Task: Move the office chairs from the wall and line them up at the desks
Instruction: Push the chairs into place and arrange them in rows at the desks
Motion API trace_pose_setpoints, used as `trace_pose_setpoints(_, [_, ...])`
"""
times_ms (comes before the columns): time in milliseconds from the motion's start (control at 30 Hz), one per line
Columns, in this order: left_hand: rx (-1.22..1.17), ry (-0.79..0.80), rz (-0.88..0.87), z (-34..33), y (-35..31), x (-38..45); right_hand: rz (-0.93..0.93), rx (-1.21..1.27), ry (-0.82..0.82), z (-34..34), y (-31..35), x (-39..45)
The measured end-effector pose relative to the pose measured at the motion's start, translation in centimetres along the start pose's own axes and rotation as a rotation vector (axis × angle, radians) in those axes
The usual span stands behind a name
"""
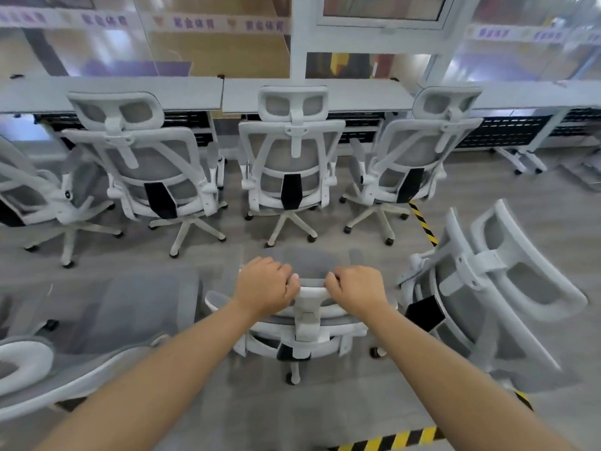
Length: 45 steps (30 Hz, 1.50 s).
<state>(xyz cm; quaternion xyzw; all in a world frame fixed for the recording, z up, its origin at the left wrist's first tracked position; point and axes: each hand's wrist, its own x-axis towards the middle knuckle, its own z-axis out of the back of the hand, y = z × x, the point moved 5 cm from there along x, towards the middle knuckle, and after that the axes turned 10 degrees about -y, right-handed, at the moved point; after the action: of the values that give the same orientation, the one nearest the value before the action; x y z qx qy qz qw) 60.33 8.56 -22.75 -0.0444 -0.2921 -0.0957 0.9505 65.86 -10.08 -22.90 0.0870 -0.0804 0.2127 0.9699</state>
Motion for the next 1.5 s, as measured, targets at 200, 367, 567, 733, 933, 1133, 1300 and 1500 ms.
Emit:
trace_pose_setpoints(200, [0.022,0.026,0.070,-0.1,-3.0,0.6,0.055,0.012,-0.047,0.4,-2.9,-0.3])
trace_pose_setpoints(367, [0.056,0.047,0.149,-0.8,-5.7,1.0,0.119,0.117,-0.147,1.1,-5.4,-0.5])
trace_pose_setpoints(567, [0.134,0.131,0.245,-1.0,-8.8,1.0,0.206,0.115,-0.068,0.9,-8.4,-0.7])
trace_pose_setpoints(733, [0.151,0.171,0.300,-1.3,-10.1,0.3,0.225,0.115,-0.024,0.9,-9.3,-1.5])
trace_pose_setpoints(933, [0.151,0.166,0.285,-0.7,-10.2,-0.7,0.209,0.110,0.007,1.6,-8.8,-2.5])
trace_pose_setpoints(1133, [0.145,0.154,0.246,0.3,-10.4,-1.2,0.185,0.102,-0.002,1.8,-8.3,-3.7])
trace_pose_setpoints(1300, [0.129,0.133,0.226,0.7,-10.4,-1.2,0.174,0.104,-0.014,1.8,-8.2,-4.0])
trace_pose_setpoints(1500, [0.118,0.171,0.216,0.2,-9.8,-1.4,0.179,0.088,-0.030,1.7,-7.9,-3.9])
